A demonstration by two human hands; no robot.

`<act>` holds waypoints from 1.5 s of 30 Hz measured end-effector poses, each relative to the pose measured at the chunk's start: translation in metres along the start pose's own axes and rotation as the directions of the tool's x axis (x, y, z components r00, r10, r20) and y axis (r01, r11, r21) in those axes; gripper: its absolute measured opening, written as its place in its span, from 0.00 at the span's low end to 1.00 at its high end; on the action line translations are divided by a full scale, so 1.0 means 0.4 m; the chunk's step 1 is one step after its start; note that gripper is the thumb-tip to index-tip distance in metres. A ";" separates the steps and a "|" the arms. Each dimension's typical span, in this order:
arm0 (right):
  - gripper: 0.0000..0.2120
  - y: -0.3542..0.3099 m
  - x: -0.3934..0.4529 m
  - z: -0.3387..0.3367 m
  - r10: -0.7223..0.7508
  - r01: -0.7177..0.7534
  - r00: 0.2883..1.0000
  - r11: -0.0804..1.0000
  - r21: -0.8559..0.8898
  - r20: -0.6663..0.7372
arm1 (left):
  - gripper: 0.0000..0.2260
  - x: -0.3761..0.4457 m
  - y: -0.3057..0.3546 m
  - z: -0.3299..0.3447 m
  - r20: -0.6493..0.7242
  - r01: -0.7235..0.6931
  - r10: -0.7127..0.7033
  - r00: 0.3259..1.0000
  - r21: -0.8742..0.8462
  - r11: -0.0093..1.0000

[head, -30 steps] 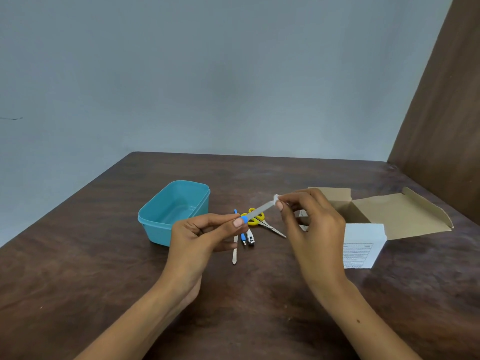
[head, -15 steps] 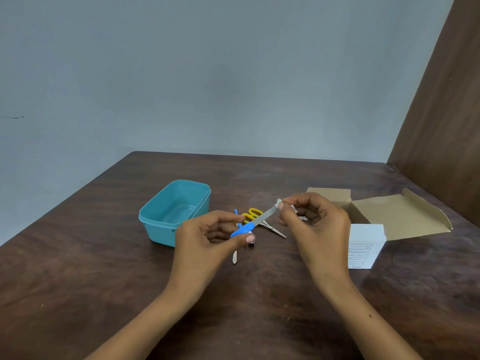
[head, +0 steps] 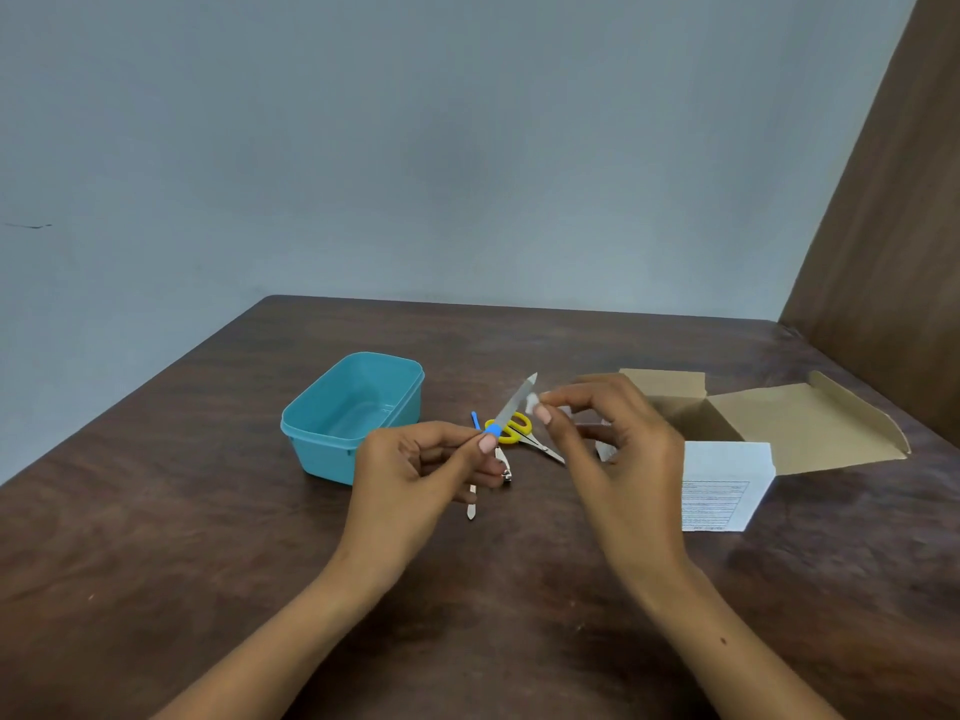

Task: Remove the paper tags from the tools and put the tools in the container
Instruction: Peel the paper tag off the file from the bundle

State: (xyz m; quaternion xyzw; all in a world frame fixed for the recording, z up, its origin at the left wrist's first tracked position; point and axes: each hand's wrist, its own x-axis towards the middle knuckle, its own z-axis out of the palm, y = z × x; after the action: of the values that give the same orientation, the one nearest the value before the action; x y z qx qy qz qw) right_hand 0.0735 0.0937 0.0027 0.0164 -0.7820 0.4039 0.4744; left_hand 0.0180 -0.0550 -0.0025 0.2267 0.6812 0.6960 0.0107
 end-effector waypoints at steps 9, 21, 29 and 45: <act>0.02 0.025 -0.017 0.028 -0.190 0.209 0.972 0.968 -0.142 0.140 | 0.04 -0.004 -0.007 -0.004 0.067 -0.063 0.059 0.996 0.057 0.996; 0.01 0.022 -0.012 0.015 -0.135 0.135 0.991 0.976 -0.170 0.010 | 0.03 -0.004 -0.009 0.001 0.062 -0.027 0.023 0.998 0.058 0.998; 0.02 0.032 -0.018 0.026 -0.139 0.164 0.984 0.953 -0.254 0.114 | 0.03 -0.006 -0.009 -0.001 0.077 -0.046 0.039 0.996 0.087 0.995; 0.04 0.036 -0.014 0.025 -0.177 0.204 0.977 0.940 -0.275 0.121 | 0.04 -0.004 -0.006 -0.004 0.095 -0.058 0.052 0.994 0.065 0.996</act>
State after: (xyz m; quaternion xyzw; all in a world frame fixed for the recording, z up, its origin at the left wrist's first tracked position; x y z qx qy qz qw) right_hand 0.0634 0.0948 -0.0127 0.0424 -0.8482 0.2377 0.4714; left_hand 0.0184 -0.0567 -0.0052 0.2779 0.6967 0.6611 0.0157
